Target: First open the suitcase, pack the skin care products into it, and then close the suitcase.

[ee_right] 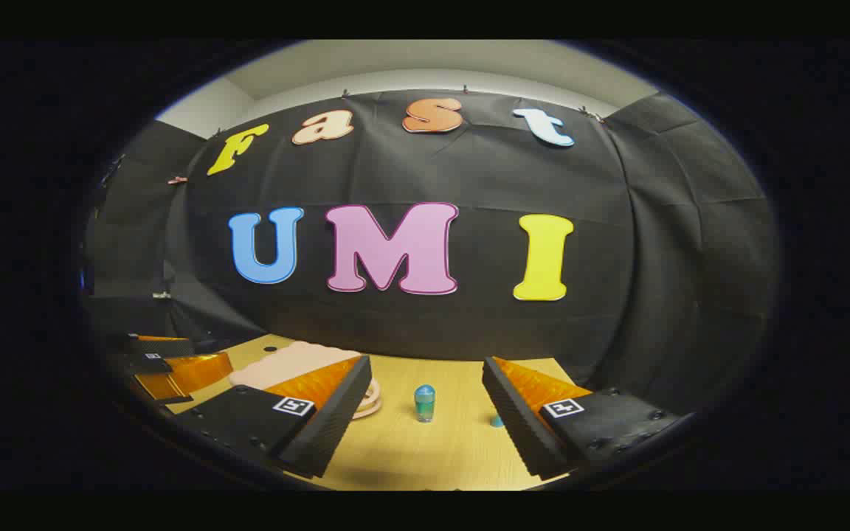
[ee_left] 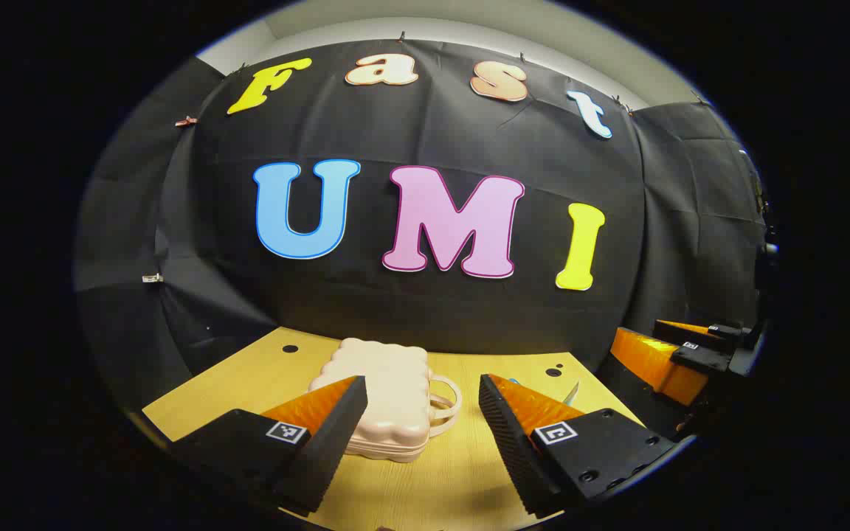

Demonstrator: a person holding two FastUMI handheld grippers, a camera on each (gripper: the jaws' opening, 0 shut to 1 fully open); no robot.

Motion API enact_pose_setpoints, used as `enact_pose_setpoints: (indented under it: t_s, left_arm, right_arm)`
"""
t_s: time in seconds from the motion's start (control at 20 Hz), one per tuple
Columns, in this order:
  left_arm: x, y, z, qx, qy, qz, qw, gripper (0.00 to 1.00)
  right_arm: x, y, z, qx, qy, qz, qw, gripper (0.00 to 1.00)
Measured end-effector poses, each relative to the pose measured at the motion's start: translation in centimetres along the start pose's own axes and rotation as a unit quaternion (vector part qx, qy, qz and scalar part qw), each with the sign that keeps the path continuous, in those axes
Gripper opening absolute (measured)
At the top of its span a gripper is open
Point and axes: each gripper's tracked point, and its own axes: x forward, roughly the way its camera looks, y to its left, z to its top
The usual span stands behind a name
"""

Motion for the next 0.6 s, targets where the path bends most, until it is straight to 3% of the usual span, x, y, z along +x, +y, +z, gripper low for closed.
enact_pose_setpoints:
  t_s: [0.15, 0.6]
  left_arm:
    - [0.2, -0.3, -0.2, 0.003, 0.003, -0.003, 1.0, 0.96]
    - [1.0, 0.6, -1.4, 0.031, 0.021, -0.007, 0.999, 0.96]
  right_arm:
    - [0.2, -0.2, -0.4, 0.001, 0.006, 0.001, 1.0, 0.93]
    - [0.4, -0.5, -1.2, 0.001, 0.018, -0.002, 1.0, 0.96]
